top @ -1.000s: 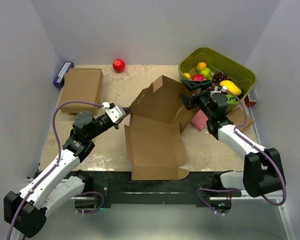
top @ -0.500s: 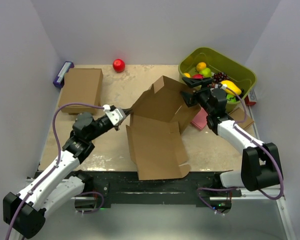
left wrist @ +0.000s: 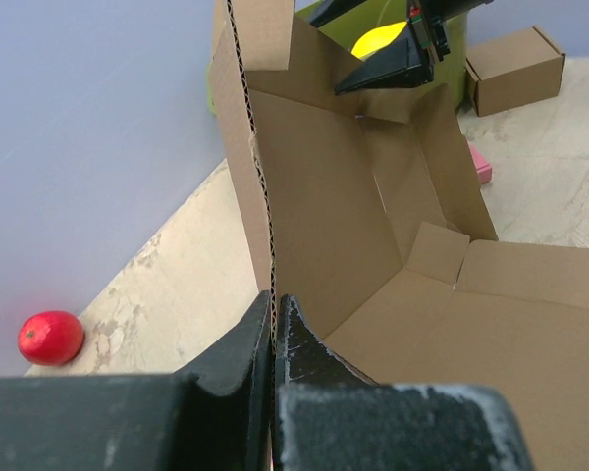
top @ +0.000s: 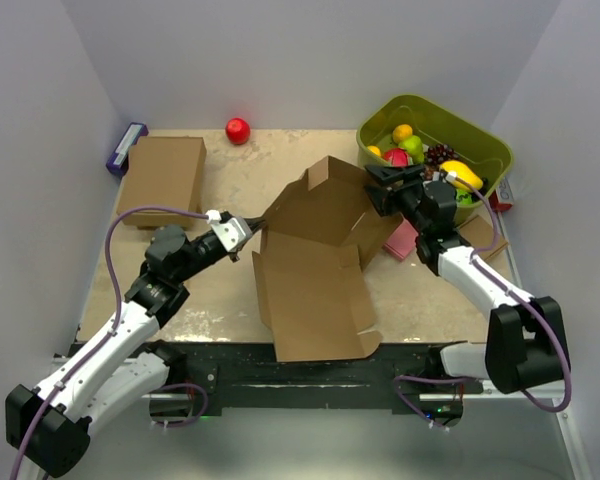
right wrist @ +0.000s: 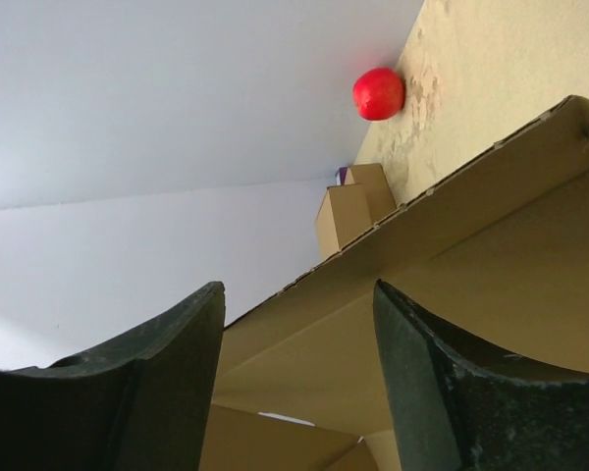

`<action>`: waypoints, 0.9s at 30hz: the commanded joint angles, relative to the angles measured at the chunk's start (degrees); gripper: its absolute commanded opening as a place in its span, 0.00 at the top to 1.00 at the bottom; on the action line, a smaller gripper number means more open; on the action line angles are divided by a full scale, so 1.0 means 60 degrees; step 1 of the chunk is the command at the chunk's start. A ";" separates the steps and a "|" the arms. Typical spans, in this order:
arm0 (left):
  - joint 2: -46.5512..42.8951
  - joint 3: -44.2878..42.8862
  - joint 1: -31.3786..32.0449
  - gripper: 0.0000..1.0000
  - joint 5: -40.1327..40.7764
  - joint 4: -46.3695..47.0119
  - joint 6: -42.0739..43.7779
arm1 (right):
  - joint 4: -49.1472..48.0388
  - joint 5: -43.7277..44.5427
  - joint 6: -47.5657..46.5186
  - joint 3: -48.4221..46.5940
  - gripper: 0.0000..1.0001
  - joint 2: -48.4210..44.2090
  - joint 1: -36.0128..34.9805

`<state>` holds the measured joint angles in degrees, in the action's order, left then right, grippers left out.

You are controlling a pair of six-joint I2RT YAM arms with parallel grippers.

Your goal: Fold the paper box

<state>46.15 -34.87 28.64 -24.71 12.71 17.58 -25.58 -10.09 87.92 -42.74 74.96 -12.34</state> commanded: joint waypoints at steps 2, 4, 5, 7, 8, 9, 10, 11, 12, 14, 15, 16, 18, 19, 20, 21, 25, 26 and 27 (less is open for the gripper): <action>-0.0060 0.0070 0.0090 1.00 -0.0042 0.0269 0.0028 | -0.0423 -0.0208 -0.0151 0.0589 0.41 -0.0612 0.0020; -0.0045 0.0055 0.0104 1.00 0.0016 0.0299 -0.0030 | -0.0526 -0.0238 -0.0122 0.0881 0.41 -0.0818 -0.0009; -0.0031 0.0055 0.0090 1.00 0.0060 0.0313 -0.0045 | -0.0555 -0.0223 -0.0079 0.0985 0.42 -0.0905 0.0005; -0.0045 0.0055 0.0090 1.00 0.0061 0.0313 -0.0059 | -0.0599 -0.0150 -0.0078 0.1248 0.44 -0.1111 -0.0038; -0.0060 0.0055 0.0089 1.00 0.0003 0.0313 -0.0074 | -0.0643 -0.0121 -0.0020 0.1337 0.45 -0.1155 -0.0024; -0.0060 0.0070 0.0104 1.00 -0.0041 0.0328 -0.0089 | -0.0774 -0.0106 0.0010 0.1410 0.45 -0.1184 -0.0053; -0.0060 0.0070 0.0090 1.00 -0.0085 0.0342 -0.0089 | -0.0862 -0.0106 0.0039 0.1556 0.46 -0.1155 -0.0053; -0.0045 0.0070 0.0089 1.00 -0.0173 0.0343 -0.0089 | -0.0965 -0.0120 0.0126 0.1615 0.48 -0.1112 -0.0038; -0.0045 0.0084 0.0104 1.00 -0.0203 0.0357 -0.0089 | -0.1198 -0.0135 0.0171 0.1659 0.48 -0.1053 -0.0038; -0.0031 0.0099 0.0089 1.00 -0.0363 0.0372 -0.0089 | -0.1477 -0.0179 0.0287 0.1762 0.50 -0.0805 -0.0038; -0.0031 0.0099 0.0104 1.00 -0.0408 0.0372 -0.0089 | -0.1696 -0.0194 0.0303 0.1762 0.51 -0.0717 -0.0038; -0.0016 0.0114 0.0104 1.00 -0.0437 0.0386 -0.0074 | -0.1799 -0.0208 0.0317 0.1748 0.51 -0.0498 -0.0053; 0.0013 0.0114 0.0104 1.00 -0.0511 0.0387 -0.0074 | -0.2135 -0.0238 0.0376 0.1733 0.56 -0.0307 -0.0038; 0.0028 0.0099 0.0104 1.00 -0.0511 0.0387 -0.0089 | -0.2268 -0.0252 0.0420 0.1733 0.59 -0.0219 -0.0038; 0.0042 0.0114 0.0104 1.00 -0.0482 0.0387 -0.0089 | -0.2414 -0.0267 0.0449 0.1733 0.64 -0.0073 -0.0038; 0.0057 0.0099 0.0104 1.00 -0.0452 0.0372 -0.0103 | -0.2619 -0.0253 0.0464 0.1747 0.73 -0.0013 -0.0038; 0.0130 -0.0003 0.0104 0.87 0.0030 0.0284 -0.0293 | -0.2753 -0.0048 0.0464 0.1791 0.90 0.0032 -0.0068; 0.0188 -0.0061 0.0104 0.79 0.0321 0.0226 -0.0337 | -0.2840 -0.0018 0.0449 0.1821 0.94 0.0031 -0.0082; 0.0218 -0.0163 0.0090 0.70 0.0455 0.0109 -0.0381 | -0.2855 0.0083 0.0464 0.1850 0.96 0.0002 -0.0082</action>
<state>46.89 -34.74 28.71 -24.29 12.56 16.38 -38.44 -10.46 92.16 -32.32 75.48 -12.62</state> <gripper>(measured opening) 0.185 0.098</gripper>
